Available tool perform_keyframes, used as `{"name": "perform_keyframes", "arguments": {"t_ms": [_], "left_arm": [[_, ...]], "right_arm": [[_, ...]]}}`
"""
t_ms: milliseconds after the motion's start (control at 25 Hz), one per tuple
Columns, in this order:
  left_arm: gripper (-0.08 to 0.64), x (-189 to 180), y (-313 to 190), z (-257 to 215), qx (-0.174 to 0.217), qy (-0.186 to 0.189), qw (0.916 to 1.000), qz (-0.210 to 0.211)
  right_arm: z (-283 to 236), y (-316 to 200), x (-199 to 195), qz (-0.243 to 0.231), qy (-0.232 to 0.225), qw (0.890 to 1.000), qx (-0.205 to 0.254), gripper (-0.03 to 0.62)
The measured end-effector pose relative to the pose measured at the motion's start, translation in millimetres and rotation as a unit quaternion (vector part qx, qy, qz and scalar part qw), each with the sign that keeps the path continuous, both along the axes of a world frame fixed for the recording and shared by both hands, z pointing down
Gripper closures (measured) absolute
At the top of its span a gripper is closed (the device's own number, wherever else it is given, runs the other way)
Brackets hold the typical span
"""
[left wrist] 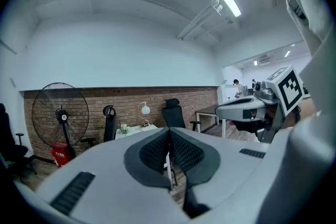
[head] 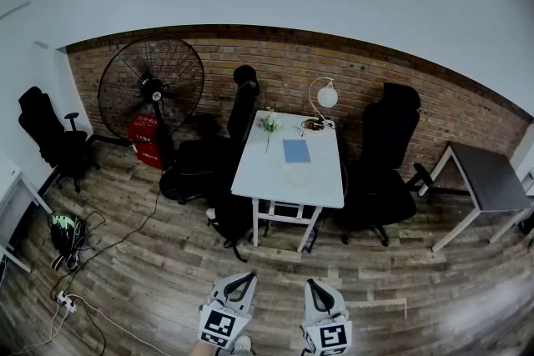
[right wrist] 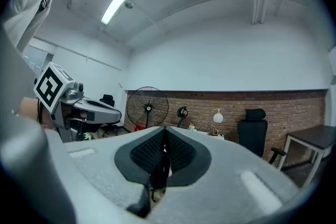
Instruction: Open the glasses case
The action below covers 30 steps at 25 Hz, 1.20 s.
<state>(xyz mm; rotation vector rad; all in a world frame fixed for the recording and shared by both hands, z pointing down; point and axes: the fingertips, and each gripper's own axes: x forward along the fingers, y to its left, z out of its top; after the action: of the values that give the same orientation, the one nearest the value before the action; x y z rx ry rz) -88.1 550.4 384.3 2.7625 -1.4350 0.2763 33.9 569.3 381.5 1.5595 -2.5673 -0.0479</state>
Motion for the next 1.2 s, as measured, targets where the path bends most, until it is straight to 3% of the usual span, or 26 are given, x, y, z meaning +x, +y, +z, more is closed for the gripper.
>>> {"name": "perform_keyframes", "arguments": {"t_ms": [760,1200], "left_arm": [[0.557,-73,-84,15,-0.003,0.02,0.9994,0.029],[0.557,-78,-116,14,-0.007,0.037,0.9988,0.032]], "right_arm": [[7,-74,-61,0.064,0.021,0.998,0.0,0.584],[11,-105,-71,0.064,0.037,0.997,-0.011,0.584]]}}
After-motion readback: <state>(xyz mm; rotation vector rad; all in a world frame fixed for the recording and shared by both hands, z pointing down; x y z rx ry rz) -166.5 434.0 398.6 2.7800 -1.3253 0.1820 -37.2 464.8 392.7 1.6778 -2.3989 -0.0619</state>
